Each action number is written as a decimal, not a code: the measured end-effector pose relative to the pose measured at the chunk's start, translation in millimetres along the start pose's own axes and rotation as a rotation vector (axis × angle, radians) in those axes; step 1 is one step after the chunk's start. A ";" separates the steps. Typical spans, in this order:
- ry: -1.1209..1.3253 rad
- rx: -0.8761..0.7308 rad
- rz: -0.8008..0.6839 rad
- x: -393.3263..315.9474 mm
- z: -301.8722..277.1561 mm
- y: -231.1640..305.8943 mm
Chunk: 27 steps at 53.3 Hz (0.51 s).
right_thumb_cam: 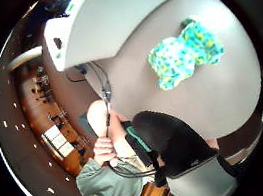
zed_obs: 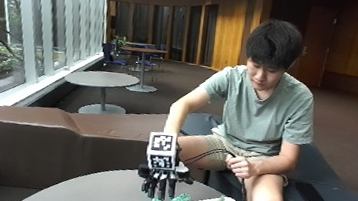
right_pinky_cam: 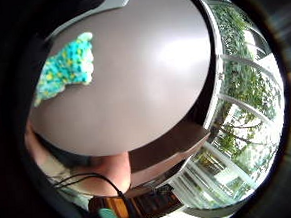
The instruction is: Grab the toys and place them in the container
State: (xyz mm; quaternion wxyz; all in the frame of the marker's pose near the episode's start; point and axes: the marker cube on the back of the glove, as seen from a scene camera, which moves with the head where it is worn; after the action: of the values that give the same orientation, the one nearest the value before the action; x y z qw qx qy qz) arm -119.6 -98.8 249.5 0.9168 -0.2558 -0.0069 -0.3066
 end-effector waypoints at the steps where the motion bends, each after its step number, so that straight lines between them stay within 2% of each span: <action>1: 0.005 -0.010 -0.004 0.9 7.7 -2.3; 14: 0.070 -0.105 -0.041 11.3 102.2 -37.8; 20: -0.016 0.014 -0.046 6.5 107.0 -66.5; 27: -0.017 0.175 -0.046 -0.1 107.2 -71.6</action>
State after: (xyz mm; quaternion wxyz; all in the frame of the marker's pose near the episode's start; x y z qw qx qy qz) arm -144.7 -96.8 375.9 0.9282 -0.1770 -0.0476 -0.3237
